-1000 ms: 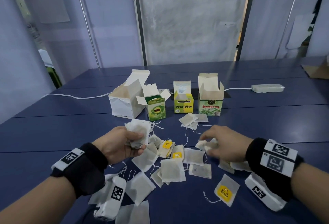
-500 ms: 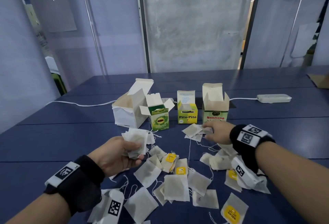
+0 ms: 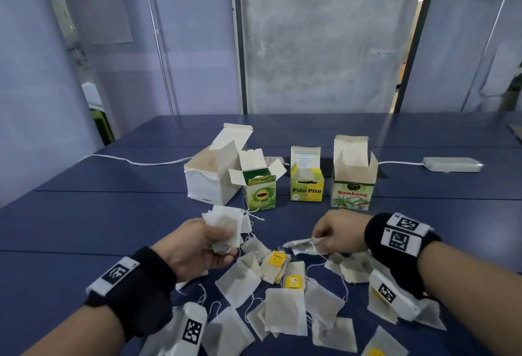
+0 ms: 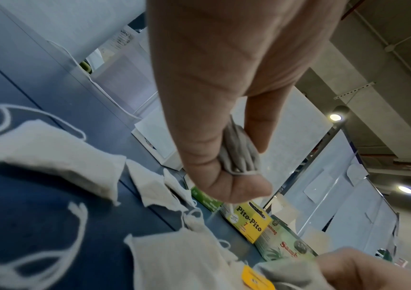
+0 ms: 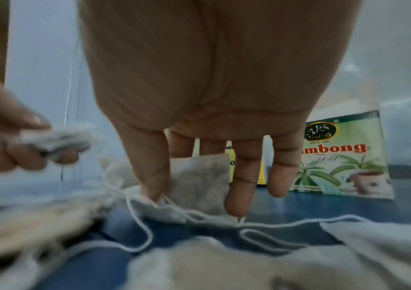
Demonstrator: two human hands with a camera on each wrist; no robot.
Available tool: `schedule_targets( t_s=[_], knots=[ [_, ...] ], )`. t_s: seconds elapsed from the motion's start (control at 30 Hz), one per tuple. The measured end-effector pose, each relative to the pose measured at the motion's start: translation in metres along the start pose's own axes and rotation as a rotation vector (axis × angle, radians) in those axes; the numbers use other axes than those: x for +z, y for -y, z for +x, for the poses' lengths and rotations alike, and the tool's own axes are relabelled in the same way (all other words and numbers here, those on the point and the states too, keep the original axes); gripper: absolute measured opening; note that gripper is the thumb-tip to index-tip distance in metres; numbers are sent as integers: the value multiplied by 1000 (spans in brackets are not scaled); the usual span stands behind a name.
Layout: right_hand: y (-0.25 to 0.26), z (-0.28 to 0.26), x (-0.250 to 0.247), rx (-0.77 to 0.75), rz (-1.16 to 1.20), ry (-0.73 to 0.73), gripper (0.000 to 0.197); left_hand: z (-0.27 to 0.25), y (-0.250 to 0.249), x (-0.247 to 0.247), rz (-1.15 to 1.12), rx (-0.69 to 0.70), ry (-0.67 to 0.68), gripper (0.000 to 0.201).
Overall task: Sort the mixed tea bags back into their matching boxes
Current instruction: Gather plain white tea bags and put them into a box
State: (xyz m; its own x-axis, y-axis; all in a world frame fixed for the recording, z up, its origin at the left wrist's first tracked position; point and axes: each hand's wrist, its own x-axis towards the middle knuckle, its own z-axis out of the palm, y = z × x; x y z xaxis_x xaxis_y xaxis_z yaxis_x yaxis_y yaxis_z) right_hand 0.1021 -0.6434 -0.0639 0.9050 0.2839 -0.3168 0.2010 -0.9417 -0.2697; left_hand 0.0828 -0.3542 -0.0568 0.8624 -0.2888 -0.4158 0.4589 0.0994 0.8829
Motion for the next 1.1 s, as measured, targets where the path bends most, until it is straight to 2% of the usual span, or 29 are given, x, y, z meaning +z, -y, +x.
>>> schedule_targets(
  t_s=[0.1,0.27,0.4,0.57,0.67,0.77,0.83,0.93,1.1],
  knots=[
    [0,-13,-3,-8,158,-30,25,3,5,9,10,-12,35,13],
    [-2,-25,-3,-18,329,-52,21,2,7,17,22,-3,47,12],
    [-8,-27,-1,51,278,-21,5,-4,5,14,27,5,50,12],
    [-13,-27,-4,103,261,7,40,-8,6,2,31,6,41,17],
    [-15,-26,-6,130,324,-16,44,-9,8,-4,25,7,34,14],
    [-20,-26,-8,137,401,-8,37,-8,8,-6,25,7,25,13],
    [-21,-28,-8,119,508,-30,26,-7,9,-6,28,6,22,15],
    [-16,-33,-9,69,794,-102,12,-5,10,0,18,5,31,16],
    [14,-40,-9,-43,1157,-148,10,-4,11,20,0,63,119,22]
  ],
)
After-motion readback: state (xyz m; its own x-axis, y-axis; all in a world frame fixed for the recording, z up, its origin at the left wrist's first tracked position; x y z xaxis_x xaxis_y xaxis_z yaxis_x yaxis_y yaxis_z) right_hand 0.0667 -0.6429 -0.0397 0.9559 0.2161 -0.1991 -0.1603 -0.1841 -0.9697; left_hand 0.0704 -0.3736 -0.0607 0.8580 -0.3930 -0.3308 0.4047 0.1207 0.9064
